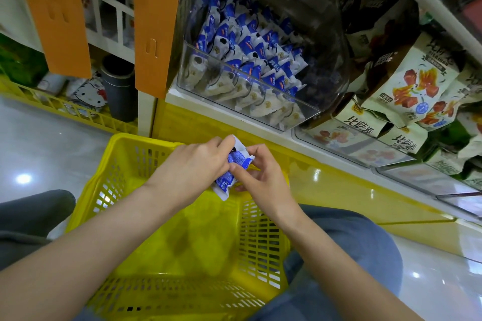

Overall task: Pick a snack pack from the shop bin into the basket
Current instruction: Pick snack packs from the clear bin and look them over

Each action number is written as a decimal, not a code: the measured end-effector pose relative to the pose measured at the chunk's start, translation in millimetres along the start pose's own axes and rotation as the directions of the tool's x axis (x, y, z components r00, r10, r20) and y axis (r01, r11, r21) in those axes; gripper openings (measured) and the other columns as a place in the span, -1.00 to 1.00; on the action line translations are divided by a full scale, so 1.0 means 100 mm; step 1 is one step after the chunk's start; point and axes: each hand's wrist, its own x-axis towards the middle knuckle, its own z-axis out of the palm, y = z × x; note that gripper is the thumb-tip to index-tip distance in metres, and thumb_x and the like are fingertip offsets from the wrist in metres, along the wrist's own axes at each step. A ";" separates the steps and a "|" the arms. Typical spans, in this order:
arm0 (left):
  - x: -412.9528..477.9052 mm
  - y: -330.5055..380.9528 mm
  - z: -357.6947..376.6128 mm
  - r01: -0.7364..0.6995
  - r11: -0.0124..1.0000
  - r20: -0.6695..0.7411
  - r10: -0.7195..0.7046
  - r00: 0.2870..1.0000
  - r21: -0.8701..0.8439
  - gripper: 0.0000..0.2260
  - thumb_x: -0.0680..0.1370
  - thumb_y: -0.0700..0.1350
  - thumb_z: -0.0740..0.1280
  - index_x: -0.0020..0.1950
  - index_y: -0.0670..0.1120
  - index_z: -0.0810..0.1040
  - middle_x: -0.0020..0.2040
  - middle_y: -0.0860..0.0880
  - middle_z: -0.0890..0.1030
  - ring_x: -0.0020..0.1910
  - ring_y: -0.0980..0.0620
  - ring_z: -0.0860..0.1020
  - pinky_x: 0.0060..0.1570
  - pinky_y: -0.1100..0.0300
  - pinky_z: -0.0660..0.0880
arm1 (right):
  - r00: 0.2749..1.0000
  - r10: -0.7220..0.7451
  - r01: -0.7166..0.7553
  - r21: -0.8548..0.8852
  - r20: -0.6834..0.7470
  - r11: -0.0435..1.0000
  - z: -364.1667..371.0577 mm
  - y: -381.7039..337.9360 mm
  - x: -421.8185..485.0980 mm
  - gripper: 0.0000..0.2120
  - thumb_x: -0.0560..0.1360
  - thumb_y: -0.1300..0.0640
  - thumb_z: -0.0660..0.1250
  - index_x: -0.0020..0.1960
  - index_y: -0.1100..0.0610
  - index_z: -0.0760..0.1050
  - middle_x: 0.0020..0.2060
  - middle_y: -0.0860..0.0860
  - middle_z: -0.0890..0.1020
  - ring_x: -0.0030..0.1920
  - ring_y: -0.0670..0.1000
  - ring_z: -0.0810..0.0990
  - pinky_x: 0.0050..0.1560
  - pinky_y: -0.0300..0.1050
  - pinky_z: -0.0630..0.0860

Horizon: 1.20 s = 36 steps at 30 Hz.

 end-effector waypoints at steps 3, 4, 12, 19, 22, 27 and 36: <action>0.01 -0.02 0.04 0.046 0.995 0.002 -0.046 0.999 -0.086 -0.89 0.63 -0.06 0.07 -0.03 -0.04 0.17 -0.04 -0.05 0.50 -0.11 -0.14 0.54 -0.31 0.10 0.34 | 1.000 -0.017 0.016 -0.049 -0.021 0.999 0.03 0.03 0.00 -0.85 0.50 0.24 0.32 -0.06 0.05 0.36 -0.04 0.11 0.60 -0.21 0.09 0.65 -0.32 -0.22 0.54; 0.02 -0.03 0.05 0.065 0.991 -0.014 -0.067 0.998 -0.117 -0.89 0.64 -0.06 0.06 -0.05 -0.04 0.17 -0.06 -0.06 0.51 -0.11 -0.15 0.54 -0.29 0.08 0.35 | 0.999 -0.028 0.026 -0.077 -0.026 0.997 0.04 0.04 0.00 -0.86 0.50 0.22 0.33 -0.04 0.07 0.38 -0.03 0.12 0.60 -0.16 0.16 0.64 -0.27 -0.12 0.57; 0.01 -0.05 0.11 0.128 0.891 -0.103 -0.191 0.976 -0.436 -0.85 0.62 -0.06 0.10 -0.11 -0.09 0.28 -0.28 -0.01 0.42 -0.21 -0.18 0.46 -0.29 0.00 0.37 | 0.995 -0.068 0.054 -0.187 -0.067 0.981 0.07 0.06 -0.02 -0.82 0.49 0.16 0.35 0.07 0.04 0.44 -0.07 -0.07 0.59 -0.13 0.09 0.61 -0.12 0.04 0.59; -0.02 -0.02 0.25 0.117 0.808 -0.020 -0.157 0.987 -0.577 -0.77 0.57 -0.17 0.20 0.22 -0.04 0.36 0.11 -0.02 0.53 0.01 -0.01 0.53 -0.02 0.02 0.48 | 0.987 0.061 -0.046 0.101 -0.151 0.994 0.03 0.07 0.04 -0.88 0.53 0.24 0.28 -0.06 0.04 0.40 -0.11 0.03 0.59 -0.34 -0.17 0.62 -0.39 -0.30 0.53; 0.00 -0.03 0.28 0.137 0.731 -0.019 -0.201 0.979 -0.668 -0.74 0.54 -0.27 0.20 0.20 -0.05 0.38 0.03 -0.04 0.56 -0.07 -0.03 0.55 -0.05 0.05 0.49 | 0.992 0.025 -0.020 0.040 -0.123 0.999 0.03 0.07 0.03 -0.88 0.54 0.22 0.26 0.04 0.05 0.44 0.02 0.10 0.60 -0.22 -0.13 0.61 -0.26 -0.28 0.54; 0.11 0.04 0.15 0.269 0.028 0.241 -0.366 0.899 -0.963 -0.88 0.62 -0.18 0.12 -0.04 -0.03 0.42 -0.10 -0.09 0.61 -0.18 0.01 0.61 -0.26 0.17 0.59 | 0.996 -0.085 0.084 -0.111 -0.003 0.990 -0.04 0.02 0.00 -0.62 0.57 0.20 0.19 0.39 0.10 0.34 0.28 0.05 0.46 0.24 -0.10 0.46 0.26 -0.23 0.41; 0.11 0.06 0.10 0.258 0.023 0.232 -0.367 0.901 -0.966 -0.82 0.60 -0.12 0.19 0.12 -0.09 0.53 -0.01 -0.10 0.64 -0.12 0.09 0.58 -0.13 0.30 0.49 | 0.995 0.002 -0.007 -0.047 -0.102 0.999 0.00 0.00 0.07 -0.55 0.35 0.28 0.48 0.19 0.10 0.45 -0.01 -0.01 0.61 -0.02 -0.01 0.59 -0.02 -0.12 0.54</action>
